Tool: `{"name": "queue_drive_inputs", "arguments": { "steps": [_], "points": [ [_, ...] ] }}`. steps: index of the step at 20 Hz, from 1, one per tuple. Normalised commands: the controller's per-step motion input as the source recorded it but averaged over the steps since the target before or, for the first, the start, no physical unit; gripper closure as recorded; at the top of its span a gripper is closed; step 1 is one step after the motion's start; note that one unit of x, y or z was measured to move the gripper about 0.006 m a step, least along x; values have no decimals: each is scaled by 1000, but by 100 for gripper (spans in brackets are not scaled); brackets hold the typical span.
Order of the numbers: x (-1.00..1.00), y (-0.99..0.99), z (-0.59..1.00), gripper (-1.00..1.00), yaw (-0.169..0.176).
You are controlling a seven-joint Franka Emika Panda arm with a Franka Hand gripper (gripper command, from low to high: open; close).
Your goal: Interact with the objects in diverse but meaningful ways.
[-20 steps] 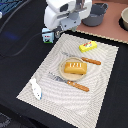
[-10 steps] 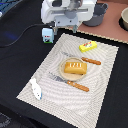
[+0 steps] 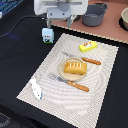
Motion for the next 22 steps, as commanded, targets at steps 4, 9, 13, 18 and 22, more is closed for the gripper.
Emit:
{"name": "queue_drive_inputs", "arguments": {
  "steps": [4, 9, 13, 18, 22],
  "points": [
    [-781, 51, -217, -100, -76],
    [-525, 27, -217, -100, -102],
    [-174, 0, -257, -100, -136],
    [-11, 3, -247, -100, -136],
    [-74, 41, -276, -100, -92]
  ]
}}
